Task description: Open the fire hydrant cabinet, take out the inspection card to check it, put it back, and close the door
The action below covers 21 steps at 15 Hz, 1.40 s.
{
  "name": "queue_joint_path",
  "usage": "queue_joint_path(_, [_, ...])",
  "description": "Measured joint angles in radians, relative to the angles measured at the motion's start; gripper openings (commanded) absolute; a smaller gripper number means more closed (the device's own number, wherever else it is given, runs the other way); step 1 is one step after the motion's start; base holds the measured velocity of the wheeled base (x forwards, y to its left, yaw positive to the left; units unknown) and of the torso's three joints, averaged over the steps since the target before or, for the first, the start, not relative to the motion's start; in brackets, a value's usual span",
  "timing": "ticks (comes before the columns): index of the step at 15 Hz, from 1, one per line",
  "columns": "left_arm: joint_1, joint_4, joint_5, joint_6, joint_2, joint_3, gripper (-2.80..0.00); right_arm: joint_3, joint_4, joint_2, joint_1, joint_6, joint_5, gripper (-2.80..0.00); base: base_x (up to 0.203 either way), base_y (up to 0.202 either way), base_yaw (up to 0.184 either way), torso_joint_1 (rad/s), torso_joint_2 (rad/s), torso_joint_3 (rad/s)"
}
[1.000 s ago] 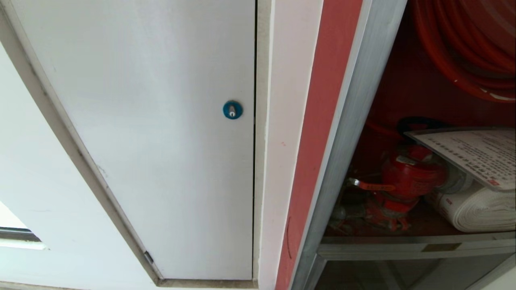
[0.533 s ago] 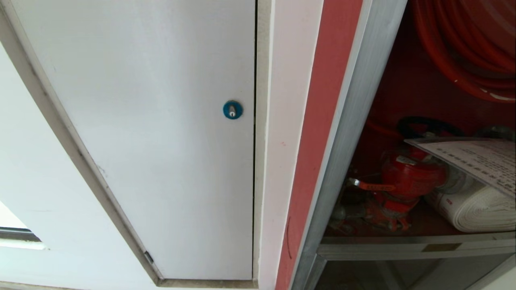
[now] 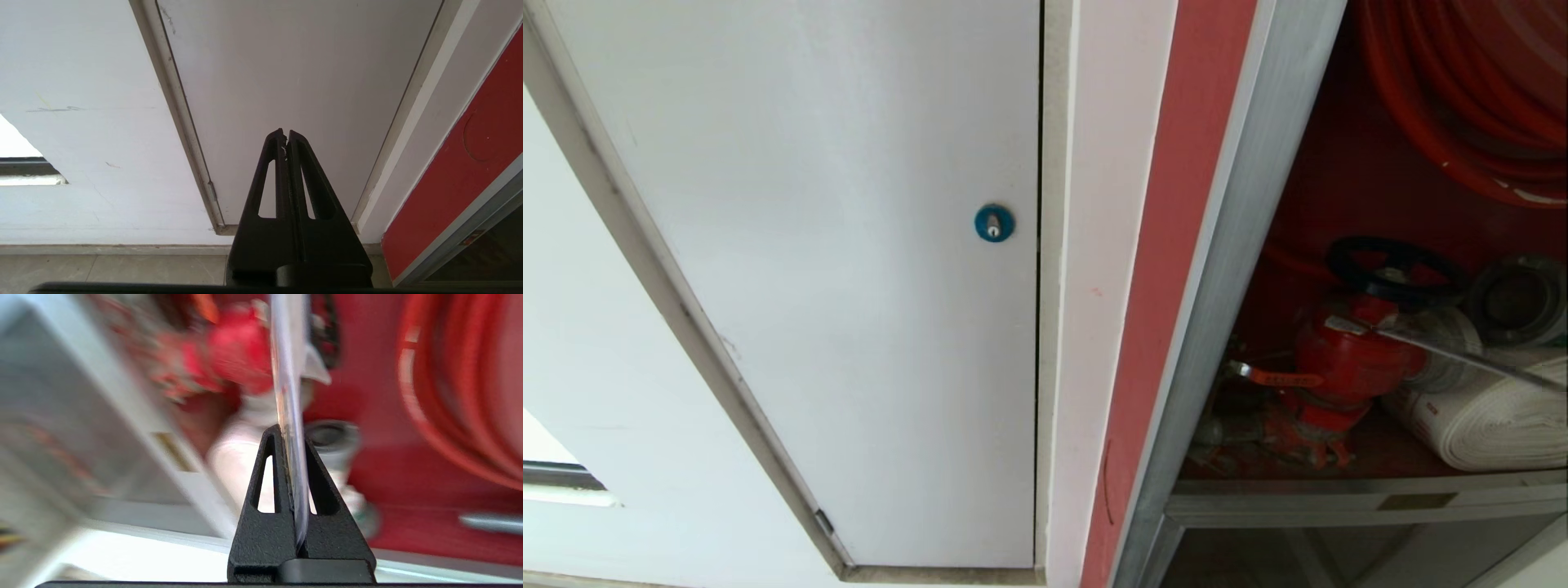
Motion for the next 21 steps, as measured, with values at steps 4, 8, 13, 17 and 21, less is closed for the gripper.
queue_joint_path(4, [0.000,0.000,0.000,0.000,0.000,0.000,-2.80,-0.046,0.136,-0.004,0.000,0.202,0.180,-2.80,0.000,0.000,0.000,0.000,0.00,0.000])
queue_joint_path(8, [0.000,0.000,0.000,0.000,0.000,0.000,-2.80,-0.020,0.139,0.018,0.000,0.404,0.382,-2.80,0.000,0.000,0.000,0.000,0.00,0.000])
queue_joint_path(13, [0.000,0.000,0.000,0.000,0.000,0.000,-2.80,-0.015,0.134,0.101,0.003,0.695,0.643,-2.80,0.000,0.000,0.000,0.000,0.00,0.000])
queue_joint_path(17, [0.000,0.000,0.000,0.000,0.000,0.000,-2.80,-0.023,0.121,0.200,0.120,0.768,0.702,-2.80,0.000,0.000,0.000,0.000,0.00,0.000])
queue_joint_path(21, [0.000,0.000,0.000,0.000,0.000,0.000,-2.80,-0.046,-0.022,0.294,0.336,0.975,0.704,-2.80,0.000,0.000,0.000,0.000,0.00,0.000])
